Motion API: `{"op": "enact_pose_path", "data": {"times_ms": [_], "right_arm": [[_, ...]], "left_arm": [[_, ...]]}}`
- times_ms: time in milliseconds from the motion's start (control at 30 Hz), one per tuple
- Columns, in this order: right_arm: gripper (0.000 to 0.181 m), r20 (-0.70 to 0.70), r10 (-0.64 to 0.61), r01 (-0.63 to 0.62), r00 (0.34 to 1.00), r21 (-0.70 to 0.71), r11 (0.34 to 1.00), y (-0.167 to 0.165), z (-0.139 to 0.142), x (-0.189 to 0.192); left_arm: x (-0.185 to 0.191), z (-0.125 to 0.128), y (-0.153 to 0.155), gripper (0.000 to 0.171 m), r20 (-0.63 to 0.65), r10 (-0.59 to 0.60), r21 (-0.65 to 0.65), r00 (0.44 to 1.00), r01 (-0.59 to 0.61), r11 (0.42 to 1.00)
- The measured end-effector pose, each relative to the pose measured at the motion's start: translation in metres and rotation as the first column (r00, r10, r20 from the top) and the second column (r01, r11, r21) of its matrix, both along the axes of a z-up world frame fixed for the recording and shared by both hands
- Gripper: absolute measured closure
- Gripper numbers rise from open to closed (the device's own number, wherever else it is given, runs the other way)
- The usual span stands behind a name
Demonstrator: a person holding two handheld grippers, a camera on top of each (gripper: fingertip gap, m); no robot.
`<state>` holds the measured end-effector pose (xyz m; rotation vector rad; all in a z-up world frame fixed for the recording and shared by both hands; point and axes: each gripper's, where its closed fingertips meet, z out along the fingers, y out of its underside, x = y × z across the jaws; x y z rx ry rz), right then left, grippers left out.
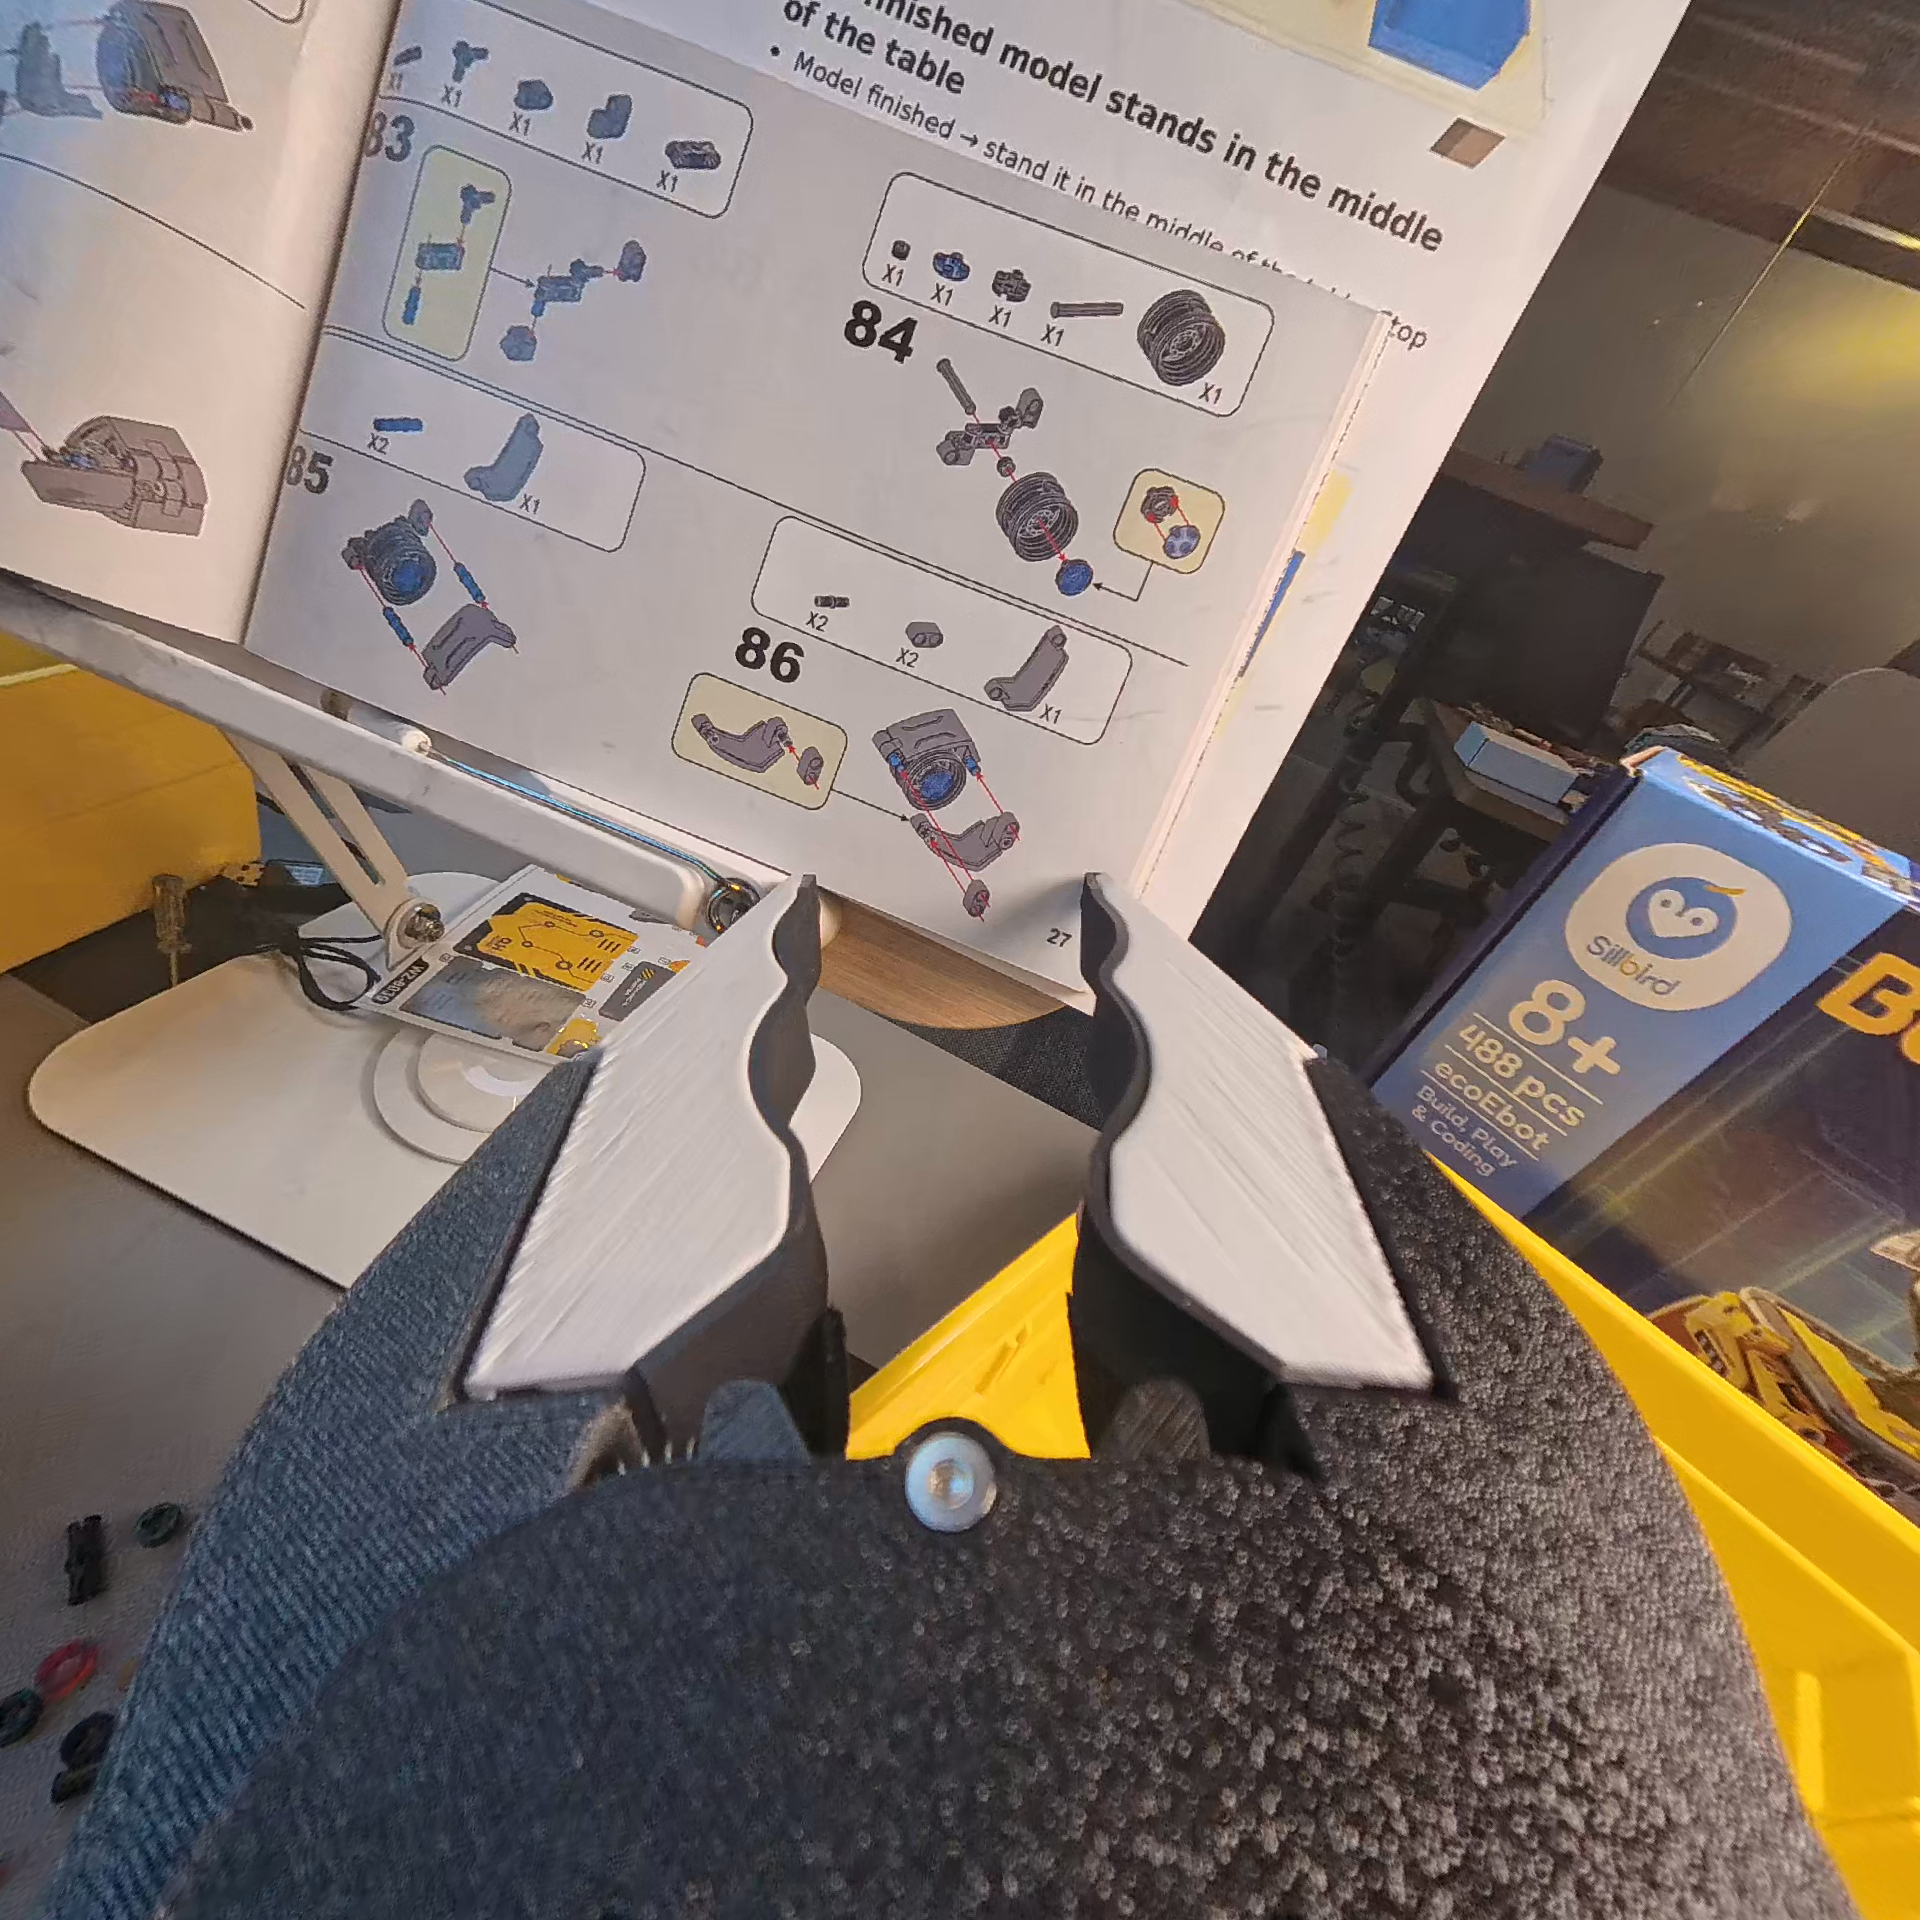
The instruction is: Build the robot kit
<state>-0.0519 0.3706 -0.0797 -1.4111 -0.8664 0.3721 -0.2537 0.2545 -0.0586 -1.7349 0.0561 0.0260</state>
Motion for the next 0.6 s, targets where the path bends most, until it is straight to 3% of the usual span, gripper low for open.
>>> {"op": "enact_pose_path", "data": {"times_ms": [600], "right_arm": [[0.132,-0.052,-0.007,0.008,0.999,0.01,1.0,0.001,0.001,-0.0004]], "left_arm": [[-0.0001,-0.001,0.0013,0.168,-0.003,0.003,0.026,1.0,-0.003,1.0]]}}
